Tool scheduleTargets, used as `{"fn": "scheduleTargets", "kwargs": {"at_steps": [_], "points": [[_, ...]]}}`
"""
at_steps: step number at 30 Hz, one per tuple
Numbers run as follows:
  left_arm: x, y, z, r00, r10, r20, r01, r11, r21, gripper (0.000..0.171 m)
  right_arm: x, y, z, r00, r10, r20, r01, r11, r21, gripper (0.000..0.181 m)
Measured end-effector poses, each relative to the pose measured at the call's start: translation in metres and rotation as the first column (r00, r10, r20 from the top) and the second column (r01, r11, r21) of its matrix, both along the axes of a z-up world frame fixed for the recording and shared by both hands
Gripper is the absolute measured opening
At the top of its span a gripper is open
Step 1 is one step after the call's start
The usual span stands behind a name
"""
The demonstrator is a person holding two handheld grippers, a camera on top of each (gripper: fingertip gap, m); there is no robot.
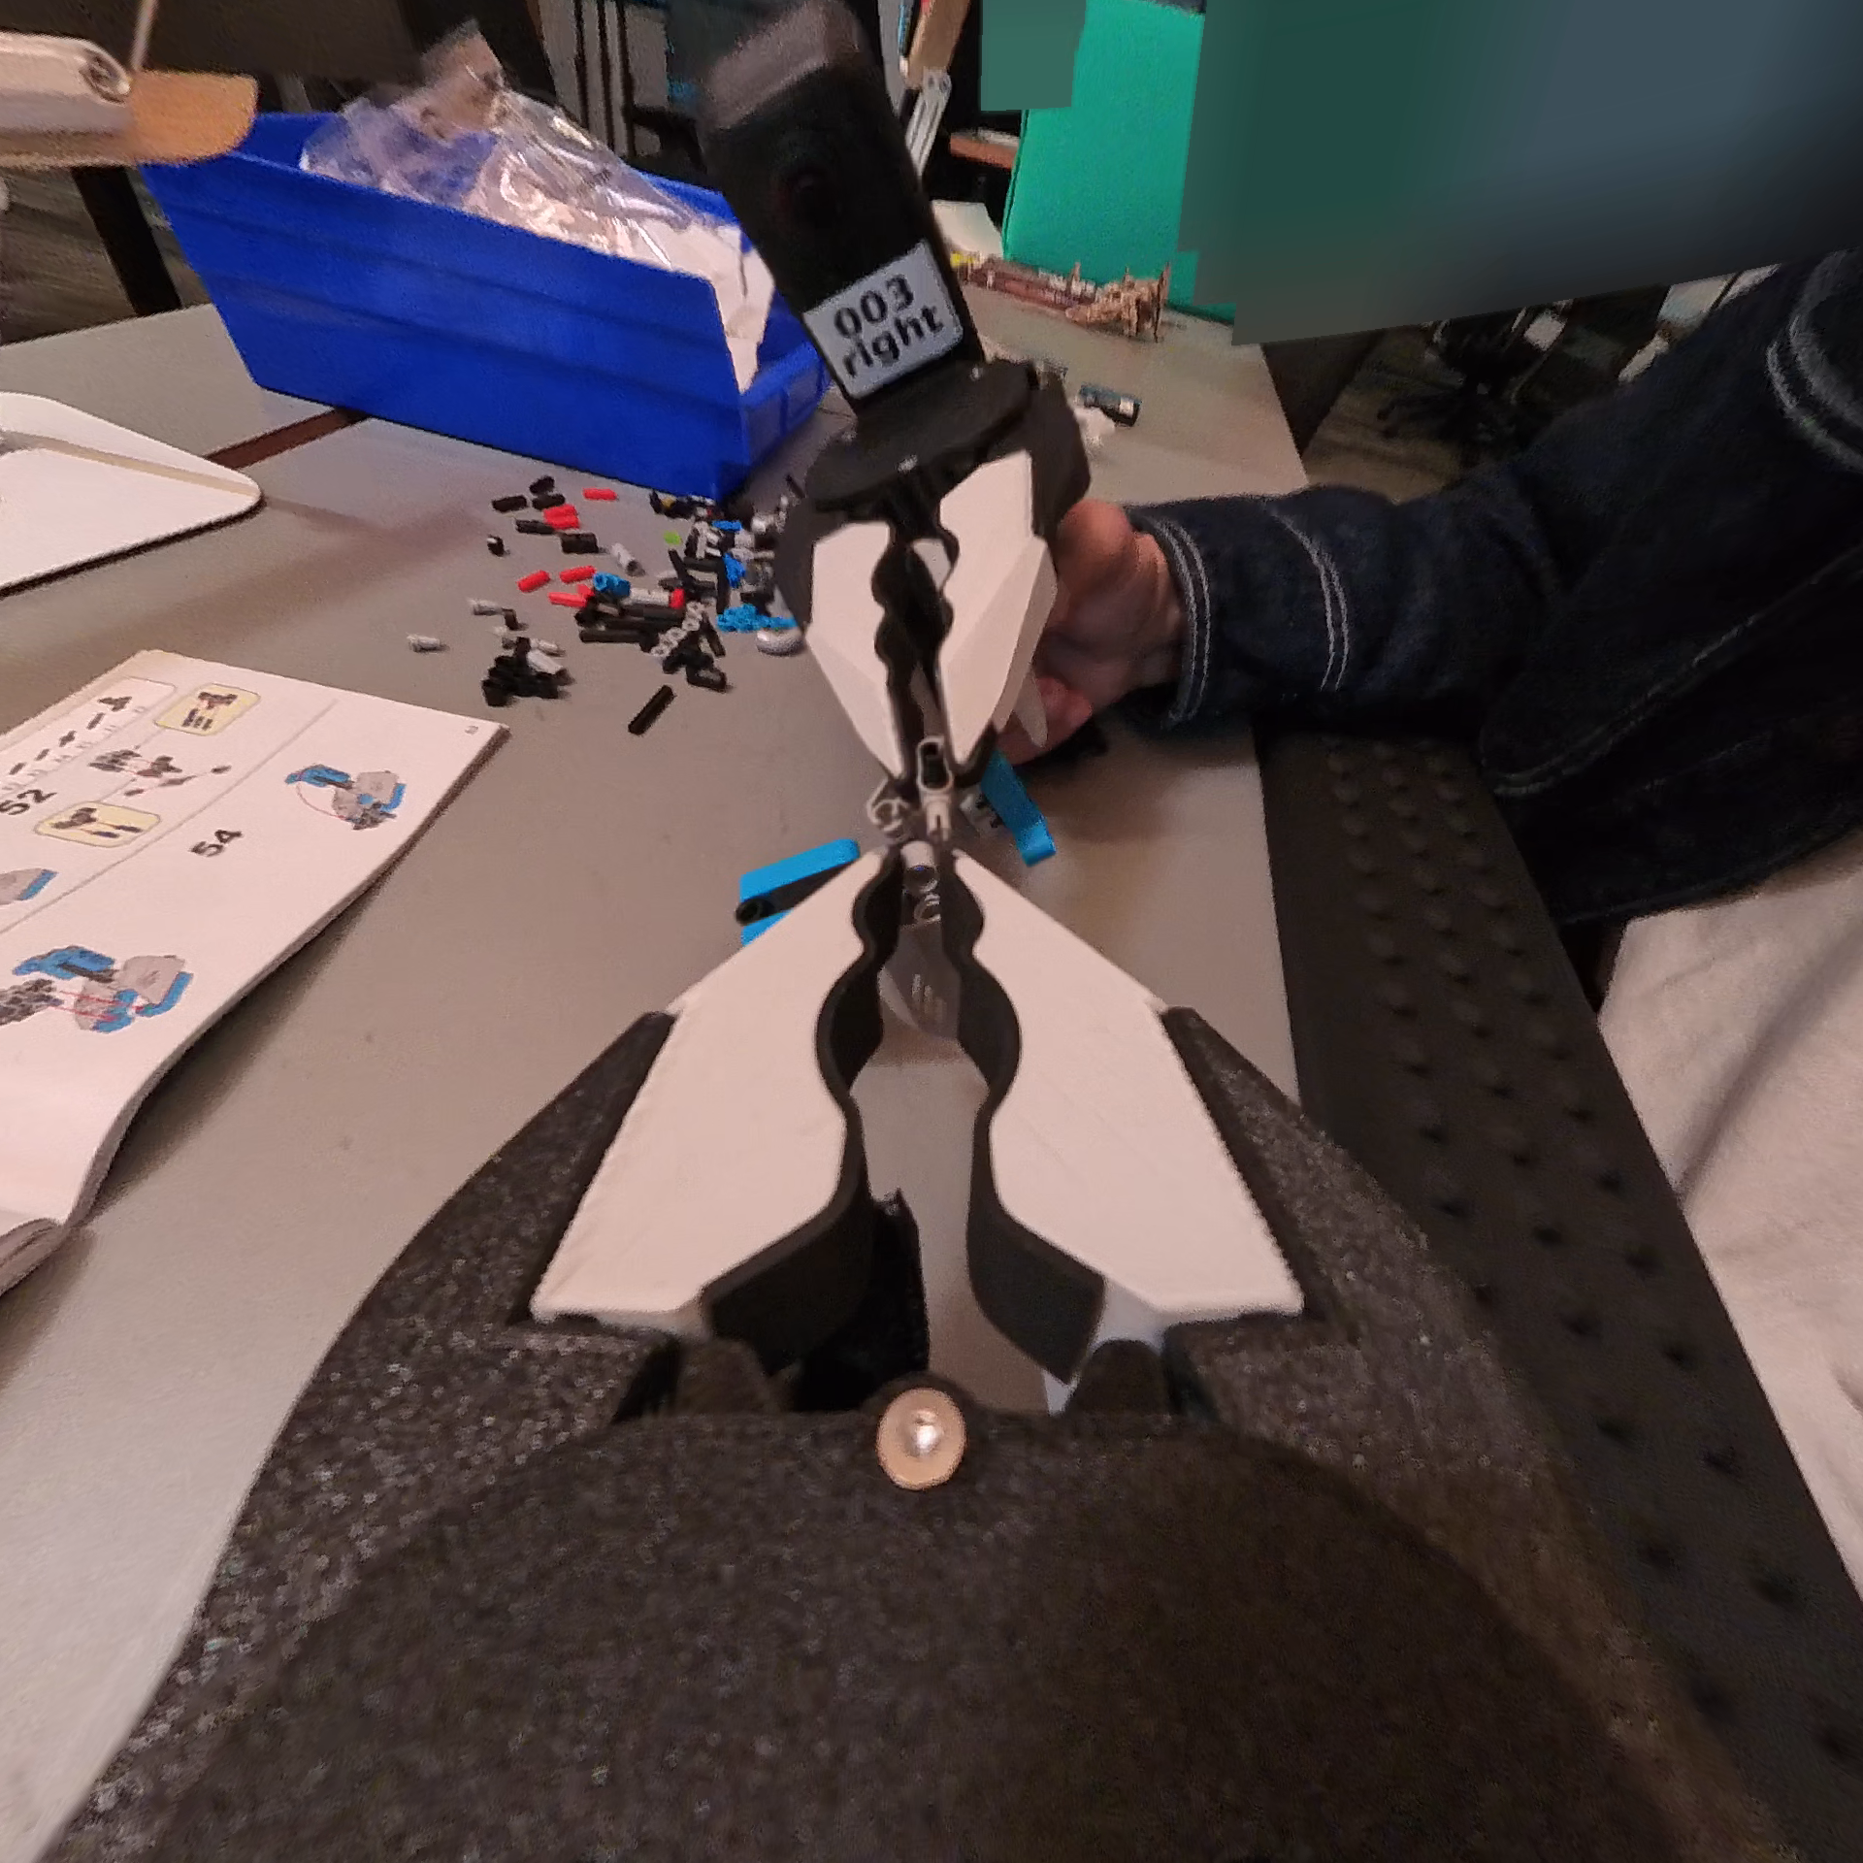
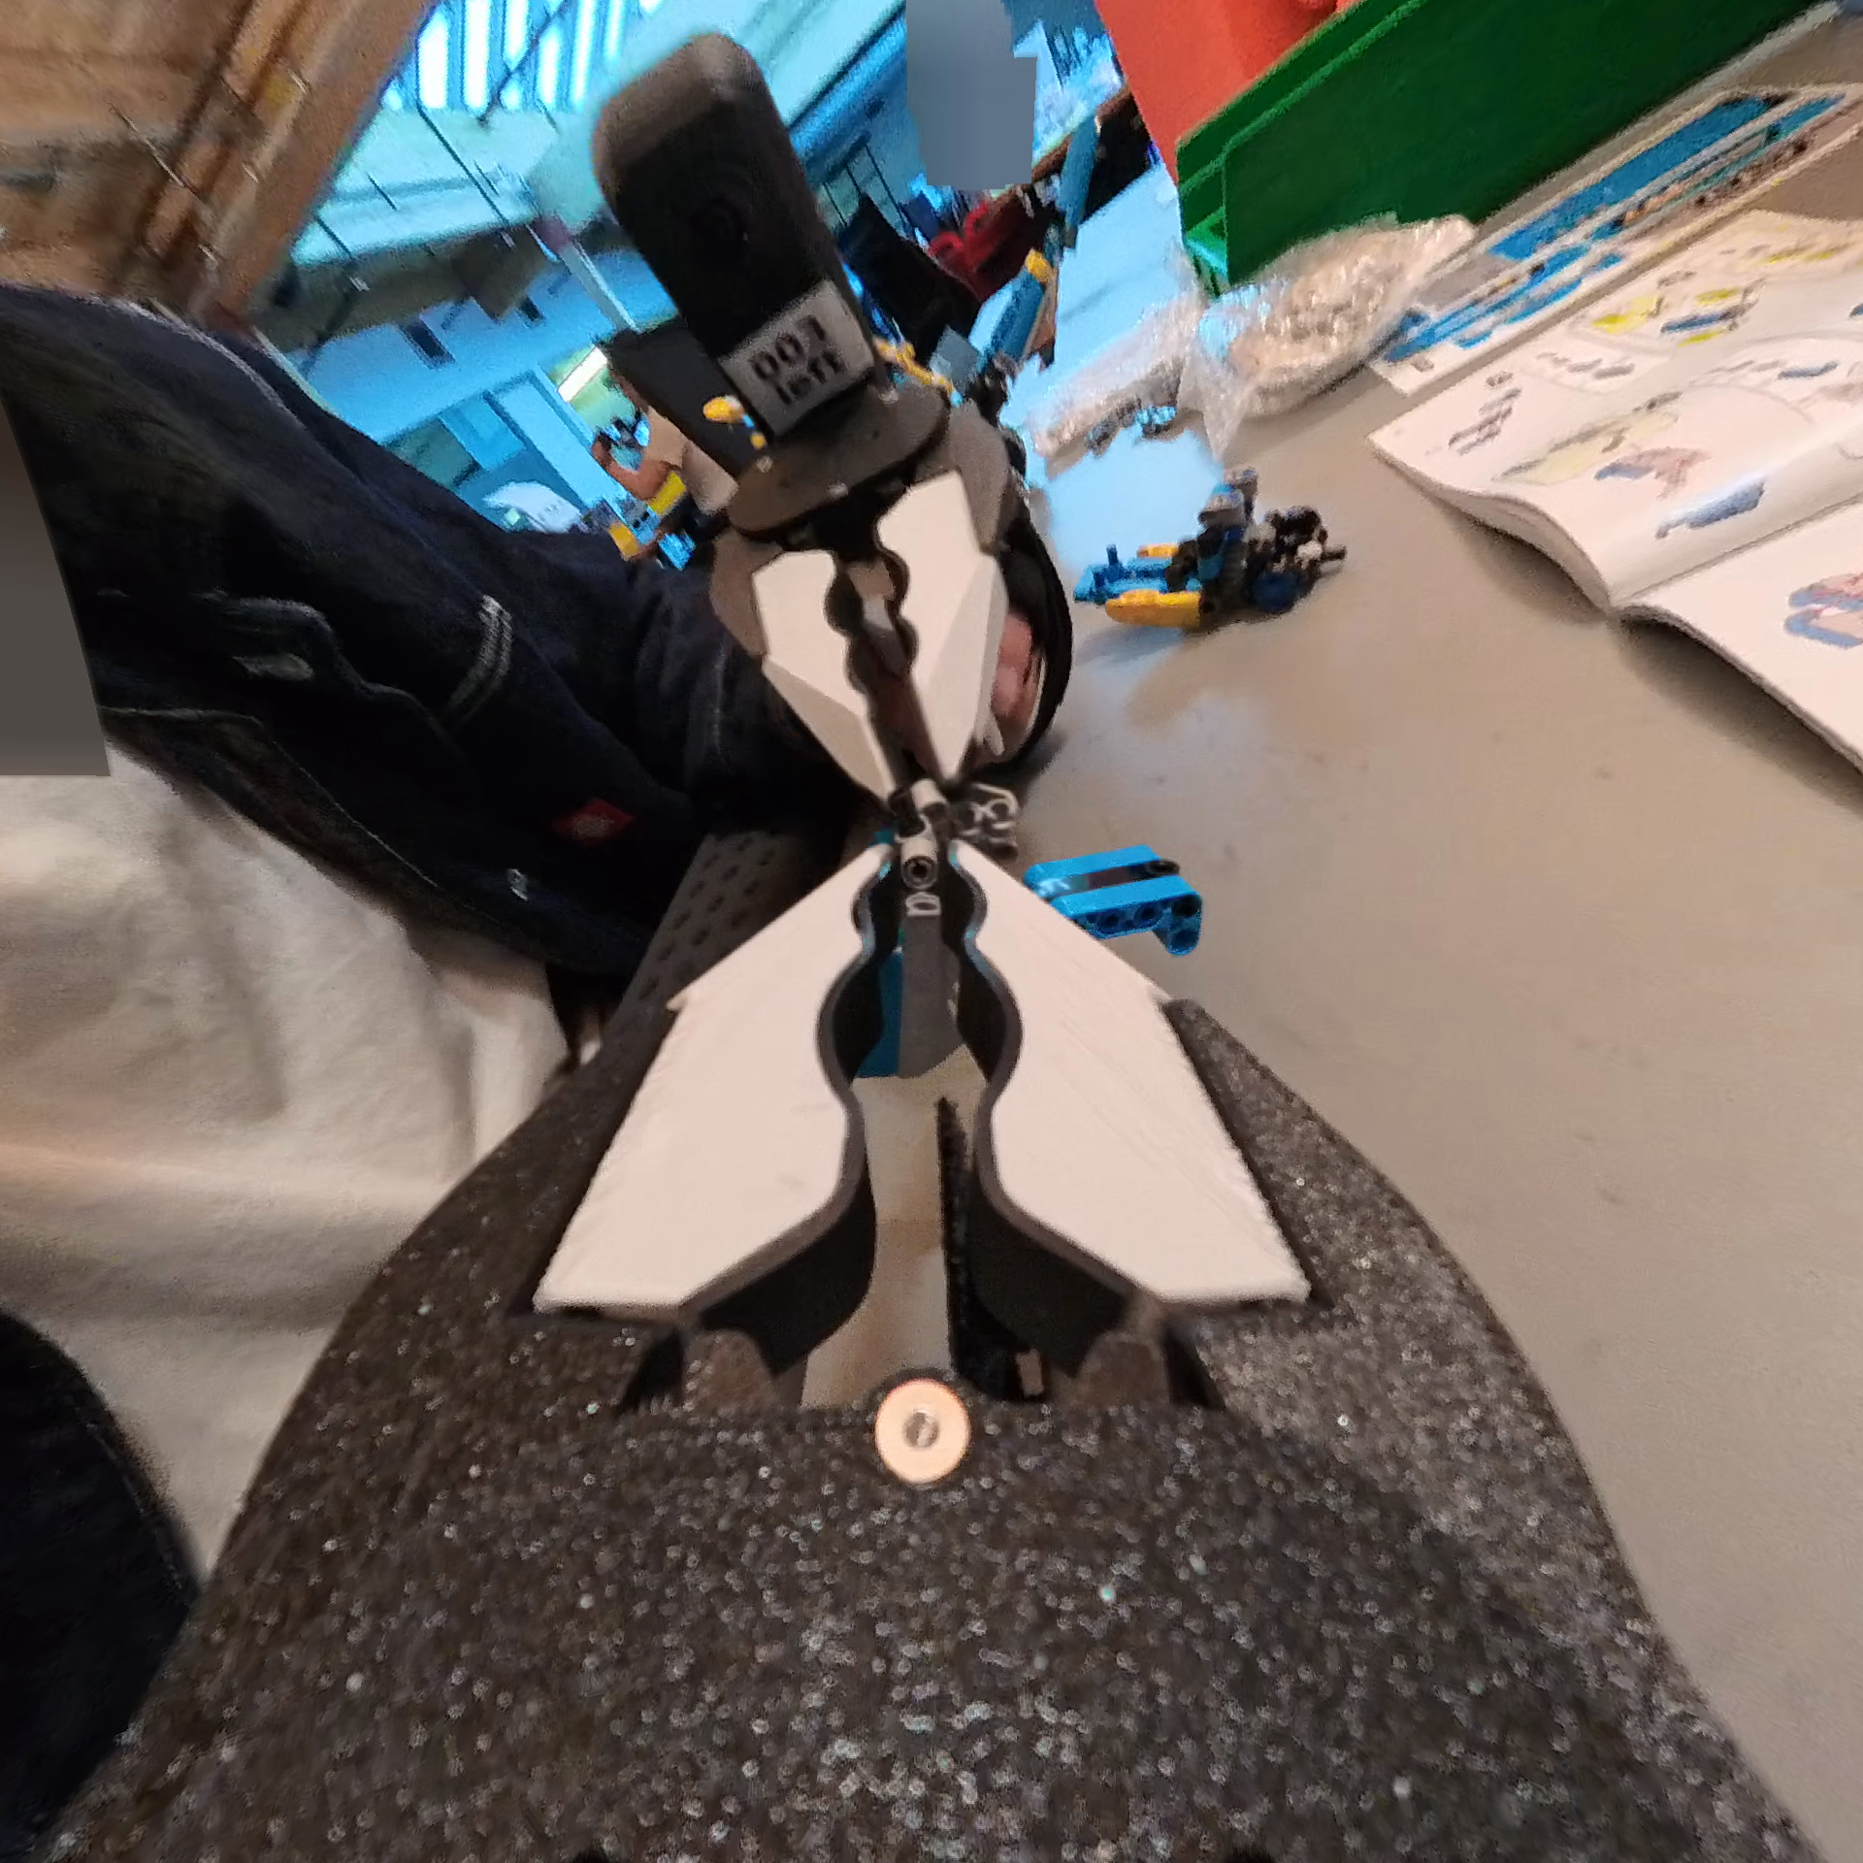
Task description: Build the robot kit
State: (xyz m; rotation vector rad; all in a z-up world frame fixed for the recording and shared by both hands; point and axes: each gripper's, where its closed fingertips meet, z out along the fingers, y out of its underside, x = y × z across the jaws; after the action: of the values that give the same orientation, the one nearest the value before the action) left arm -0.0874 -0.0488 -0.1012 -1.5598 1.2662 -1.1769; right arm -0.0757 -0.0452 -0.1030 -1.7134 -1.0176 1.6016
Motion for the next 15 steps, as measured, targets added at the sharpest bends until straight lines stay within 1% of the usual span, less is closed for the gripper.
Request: {"fn": "scheduleTargets", "kwargs": {"at_steps": [2, 4, 7, 10, 11, 15], "points": [[0.002, -0.002, 0.007, 0.999, -0.014, 0.049, 0.016, 0.999, -0.045, 0.006, 0.000, 0.002, 0.004, 0.999, -0.008, -0.034, 0.007, 1.000, -0.028, 0.006], [0.005, -0.002, 0.012, 0.997, -0.011, 0.083, 0.017, 0.998, -0.063, 0.006, -0.001, 0.001, 0.008, 0.998, 0.001, -0.062, -0.004, 0.999, -0.046, 0.006], [0.007, 0.000, 0.015, 0.994, -0.009, 0.108, 0.019, 0.996, -0.092, 0.007, 0.002, 0.003, 0.010, 0.997, -0.010, -0.075, 0.006, 0.998, -0.055, 0.006], [0.009, -0.001, 0.016, 0.992, -0.009, 0.127, 0.023, 0.994, -0.109, 0.006, 0.004, 0.004, 0.020, 0.988, -0.013, -0.154, -0.005, 0.993, -0.116, 0.006], [0.010, 0.000, 0.015, 0.992, 0.001, 0.124, 0.012, 0.994, -0.105, 0.007, 0.005, 0.005, 0.019, 0.988, -0.017, -0.152, -0.002, 0.993, -0.122, 0.006], [0.010, 0.005, 0.025, 0.982, 0.036, 0.185, -0.012, 0.992, -0.126, 0.006, 0.005, 0.007, 0.020, 0.986, -0.032, -0.166, 0.009, 0.991, -0.136, 0.006]]}}
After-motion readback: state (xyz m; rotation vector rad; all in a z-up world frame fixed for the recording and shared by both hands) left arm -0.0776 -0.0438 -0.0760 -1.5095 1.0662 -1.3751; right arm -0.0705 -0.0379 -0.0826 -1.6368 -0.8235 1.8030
